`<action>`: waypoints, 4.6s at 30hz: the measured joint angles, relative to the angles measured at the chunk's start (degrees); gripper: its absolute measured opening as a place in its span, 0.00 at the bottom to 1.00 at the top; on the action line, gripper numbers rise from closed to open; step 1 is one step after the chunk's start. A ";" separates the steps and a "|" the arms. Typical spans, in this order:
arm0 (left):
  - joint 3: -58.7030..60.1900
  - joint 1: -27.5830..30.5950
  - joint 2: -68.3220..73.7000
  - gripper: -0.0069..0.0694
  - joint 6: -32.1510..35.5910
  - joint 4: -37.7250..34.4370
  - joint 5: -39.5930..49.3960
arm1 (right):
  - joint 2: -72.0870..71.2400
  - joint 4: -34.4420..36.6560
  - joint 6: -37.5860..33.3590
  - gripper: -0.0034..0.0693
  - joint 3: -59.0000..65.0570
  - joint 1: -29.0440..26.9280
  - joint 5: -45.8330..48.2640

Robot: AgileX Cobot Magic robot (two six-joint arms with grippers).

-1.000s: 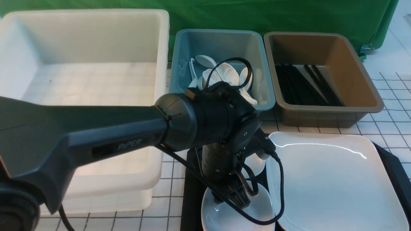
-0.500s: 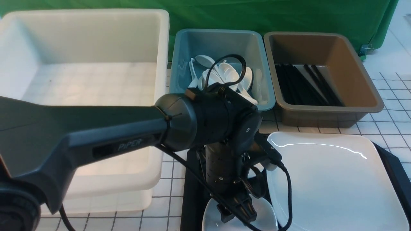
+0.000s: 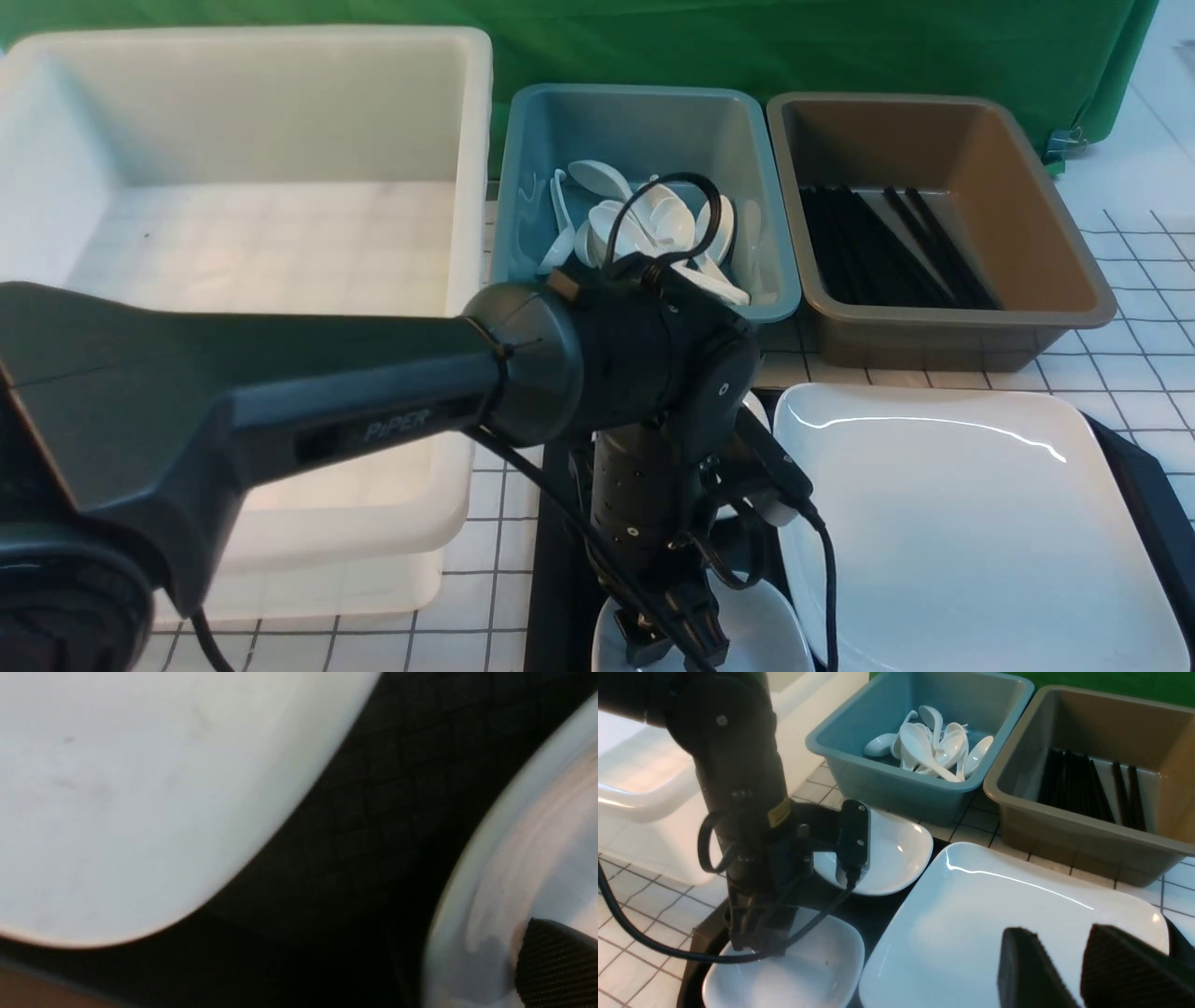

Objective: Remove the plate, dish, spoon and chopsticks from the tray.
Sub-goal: Use the left arm to grab a small plate from the dinner plate, then use the left arm to put the small plate into the large storage box on the left, then use the left arm to grab a small plate from the dinner plate

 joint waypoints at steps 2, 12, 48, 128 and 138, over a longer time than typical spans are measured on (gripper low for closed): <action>0.00 0.00 0.34 0.57 0.51 -1.07 0.00 | 0.00 0.00 0.00 0.33 0.00 0.00 0.00; -0.56 0.17 0.29 0.34 2.77 -5.07 1.61 | 0.00 0.00 0.00 0.33 0.00 0.00 0.00; 3.89 35.60 -40.50 0.11 -15.53 -15.81 -9.71 | 0.00 0.00 0.00 0.33 0.00 0.00 0.00; 9.75 -2.40 -23.72 0.17 -12.47 9.79 -9.58 | -0.05 -3.24 0.00 0.07 -5.92 0.00 6.03; 9.75 -10.16 -9.78 0.62 -14.30 33.42 -17.01 | -0.05 -3.30 0.06 0.09 -5.92 0.00 6.35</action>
